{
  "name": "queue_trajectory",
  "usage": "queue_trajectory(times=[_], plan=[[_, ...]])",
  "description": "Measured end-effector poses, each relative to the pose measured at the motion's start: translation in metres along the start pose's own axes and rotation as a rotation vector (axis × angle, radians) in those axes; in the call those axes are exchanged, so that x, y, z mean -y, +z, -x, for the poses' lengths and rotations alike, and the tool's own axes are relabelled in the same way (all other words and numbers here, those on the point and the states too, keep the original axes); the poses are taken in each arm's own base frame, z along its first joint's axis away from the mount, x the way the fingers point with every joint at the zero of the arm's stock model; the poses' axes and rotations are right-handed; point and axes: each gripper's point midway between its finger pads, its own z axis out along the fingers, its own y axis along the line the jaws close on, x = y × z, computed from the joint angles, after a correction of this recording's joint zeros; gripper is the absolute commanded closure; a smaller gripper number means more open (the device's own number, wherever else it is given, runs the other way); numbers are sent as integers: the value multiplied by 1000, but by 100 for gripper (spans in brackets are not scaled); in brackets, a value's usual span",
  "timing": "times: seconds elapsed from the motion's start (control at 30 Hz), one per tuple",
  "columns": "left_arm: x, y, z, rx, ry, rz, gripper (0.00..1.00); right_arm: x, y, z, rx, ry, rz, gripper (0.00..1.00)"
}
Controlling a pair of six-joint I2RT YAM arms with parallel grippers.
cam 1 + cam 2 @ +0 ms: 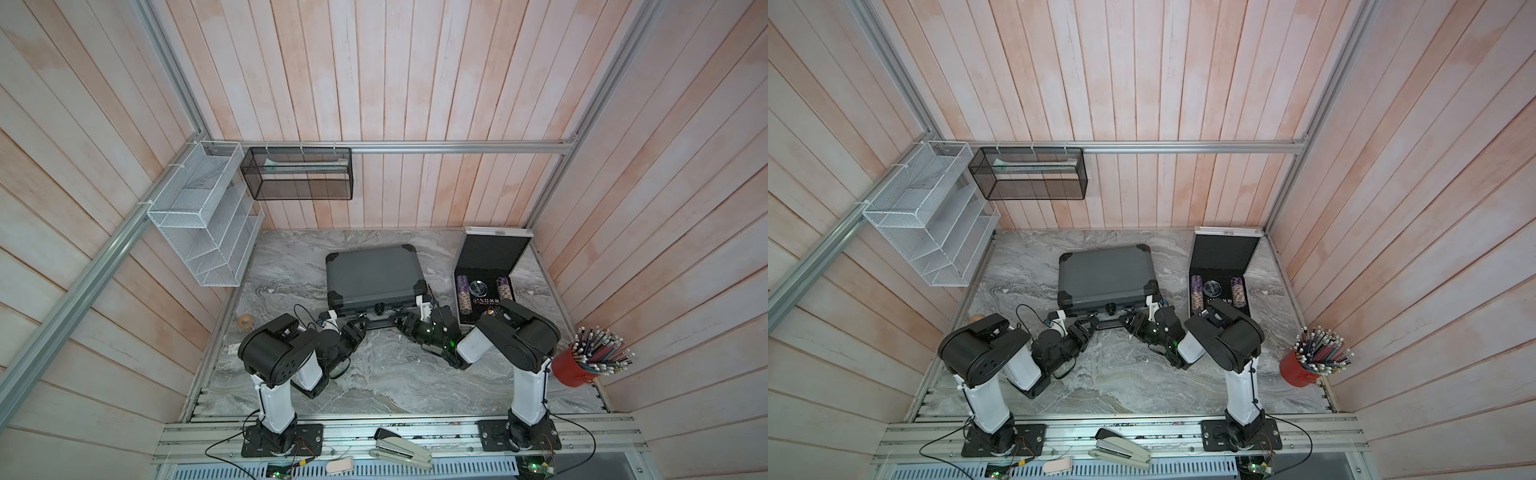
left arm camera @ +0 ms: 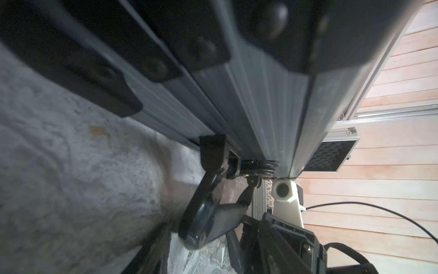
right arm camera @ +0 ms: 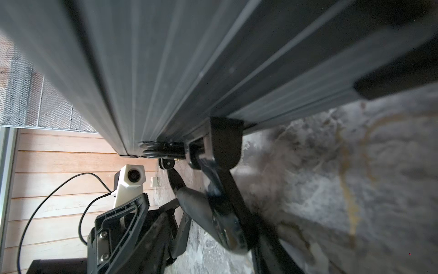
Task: Open the poker set cases
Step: Pick up the poker set case from the center of the board.
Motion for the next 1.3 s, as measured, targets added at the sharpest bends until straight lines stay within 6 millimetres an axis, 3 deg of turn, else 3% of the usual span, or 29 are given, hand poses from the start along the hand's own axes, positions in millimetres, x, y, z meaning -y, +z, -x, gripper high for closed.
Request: queue_trajectory(times=[1.3], plan=[[5, 19, -2, -10, -95, -78, 58, -5, -4, 5, 14, -44, -27, 45]])
